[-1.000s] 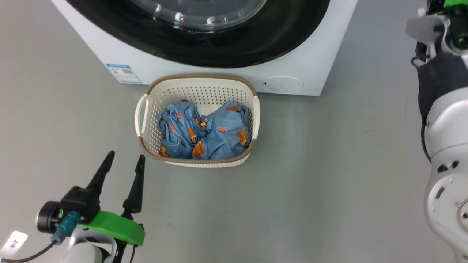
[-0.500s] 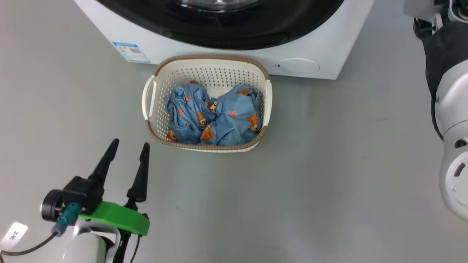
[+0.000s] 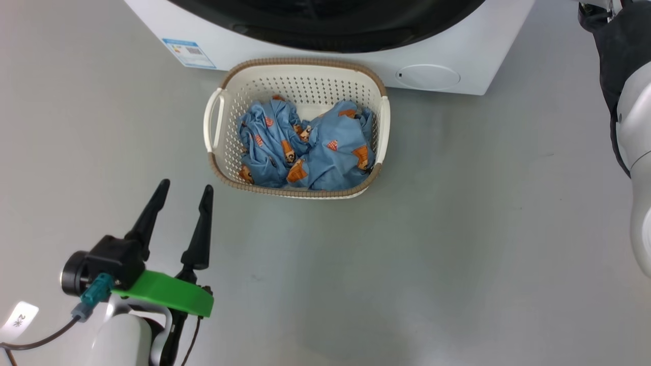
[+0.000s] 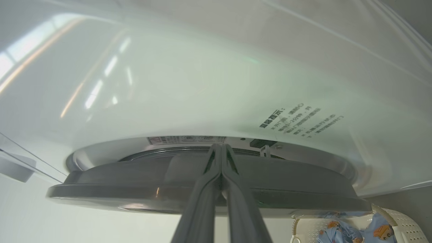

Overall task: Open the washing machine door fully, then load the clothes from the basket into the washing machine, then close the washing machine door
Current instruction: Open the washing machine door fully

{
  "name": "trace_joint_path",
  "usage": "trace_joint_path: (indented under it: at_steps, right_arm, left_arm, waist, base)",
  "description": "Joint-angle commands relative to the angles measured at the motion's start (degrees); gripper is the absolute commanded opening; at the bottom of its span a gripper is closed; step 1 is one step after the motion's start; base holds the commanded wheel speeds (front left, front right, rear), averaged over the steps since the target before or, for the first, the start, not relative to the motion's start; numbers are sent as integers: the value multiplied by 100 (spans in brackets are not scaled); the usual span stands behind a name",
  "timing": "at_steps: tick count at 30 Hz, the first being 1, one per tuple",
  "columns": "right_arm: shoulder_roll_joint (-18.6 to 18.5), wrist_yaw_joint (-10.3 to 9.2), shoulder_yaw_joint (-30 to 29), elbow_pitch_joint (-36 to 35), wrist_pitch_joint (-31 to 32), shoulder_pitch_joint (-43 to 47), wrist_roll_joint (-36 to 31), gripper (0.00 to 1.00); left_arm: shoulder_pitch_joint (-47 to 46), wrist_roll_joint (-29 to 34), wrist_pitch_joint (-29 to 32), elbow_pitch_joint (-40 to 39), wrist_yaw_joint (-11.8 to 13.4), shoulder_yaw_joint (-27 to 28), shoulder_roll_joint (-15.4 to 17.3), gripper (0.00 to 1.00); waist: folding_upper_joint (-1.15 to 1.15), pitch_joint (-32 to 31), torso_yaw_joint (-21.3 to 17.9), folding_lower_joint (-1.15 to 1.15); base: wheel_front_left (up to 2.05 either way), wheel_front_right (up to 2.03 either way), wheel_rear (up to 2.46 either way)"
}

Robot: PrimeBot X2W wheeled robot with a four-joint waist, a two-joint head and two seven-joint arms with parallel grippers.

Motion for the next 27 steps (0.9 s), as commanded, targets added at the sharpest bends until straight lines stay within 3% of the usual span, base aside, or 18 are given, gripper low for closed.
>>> trace_joint_path:
  at_steps: [1, 27]
  right_arm:
    - [122, 10, -27, -80, 2, -310, -104, 0]
    - [100, 10, -499, 288, 61, -955, -1041, 0]
  left_arm:
    - [-130, -39, -36, -163, -9, 180, 135, 100]
    - [-269, -163, -36, -152, -9, 92, 37, 100]
  waist:
    - [0, 49, 22, 0]
    - [0, 374, 249, 0]
  base:
    - [0, 0, 0]
    - [0, 0, 0]
